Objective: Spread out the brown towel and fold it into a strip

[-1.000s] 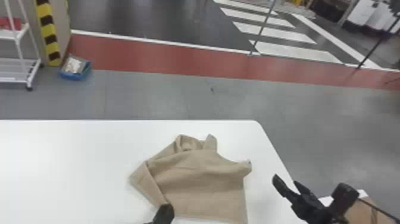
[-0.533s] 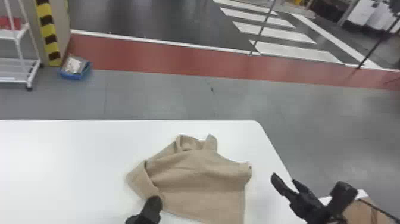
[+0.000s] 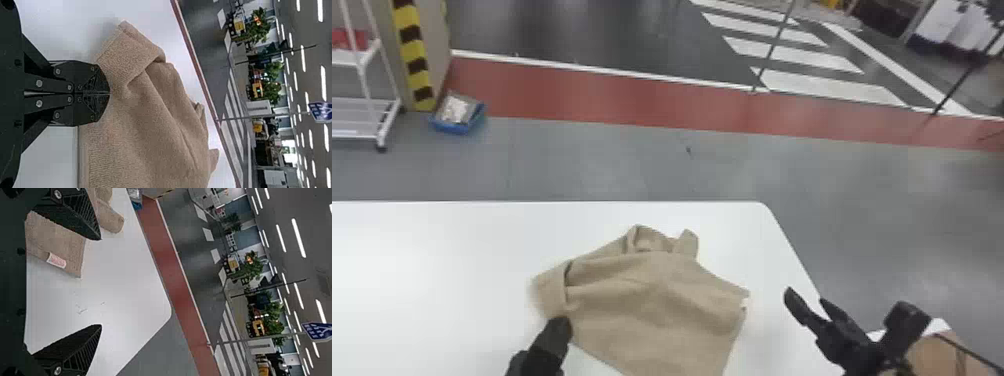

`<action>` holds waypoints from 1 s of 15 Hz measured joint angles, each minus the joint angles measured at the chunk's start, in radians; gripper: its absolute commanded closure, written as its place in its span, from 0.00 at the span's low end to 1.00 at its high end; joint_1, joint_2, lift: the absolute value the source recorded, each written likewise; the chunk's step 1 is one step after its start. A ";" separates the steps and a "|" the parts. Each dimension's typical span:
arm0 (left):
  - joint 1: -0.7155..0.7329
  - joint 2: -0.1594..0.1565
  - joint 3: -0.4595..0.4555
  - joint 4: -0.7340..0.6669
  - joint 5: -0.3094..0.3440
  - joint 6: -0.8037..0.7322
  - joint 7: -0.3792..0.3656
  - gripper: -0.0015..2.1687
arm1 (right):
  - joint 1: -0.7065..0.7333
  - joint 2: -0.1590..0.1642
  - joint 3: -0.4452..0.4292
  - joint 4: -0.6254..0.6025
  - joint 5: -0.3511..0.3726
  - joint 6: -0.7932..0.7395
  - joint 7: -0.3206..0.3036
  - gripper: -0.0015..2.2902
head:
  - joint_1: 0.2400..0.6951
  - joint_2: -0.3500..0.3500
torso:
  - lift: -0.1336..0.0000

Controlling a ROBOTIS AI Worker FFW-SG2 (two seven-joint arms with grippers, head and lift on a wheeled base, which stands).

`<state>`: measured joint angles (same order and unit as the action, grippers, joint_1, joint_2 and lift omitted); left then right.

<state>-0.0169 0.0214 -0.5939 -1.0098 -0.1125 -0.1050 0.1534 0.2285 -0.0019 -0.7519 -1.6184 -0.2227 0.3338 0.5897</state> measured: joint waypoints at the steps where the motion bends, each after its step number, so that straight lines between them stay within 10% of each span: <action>1: 0.000 0.004 0.018 0.000 -0.003 0.000 0.000 0.95 | 0.004 0.000 0.000 -0.005 -0.001 0.002 0.001 0.04 | 1.00 0.00 | 1.00; 15: -0.035 0.083 0.224 0.038 0.000 -0.012 -0.009 0.95 | 0.025 0.002 0.015 -0.072 0.002 0.042 0.002 0.04 | 1.00 0.00 | 1.00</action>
<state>-0.0517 0.1043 -0.3698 -0.9718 -0.1130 -0.1171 0.1442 0.2538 0.0000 -0.7366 -1.6905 -0.2212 0.3761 0.5921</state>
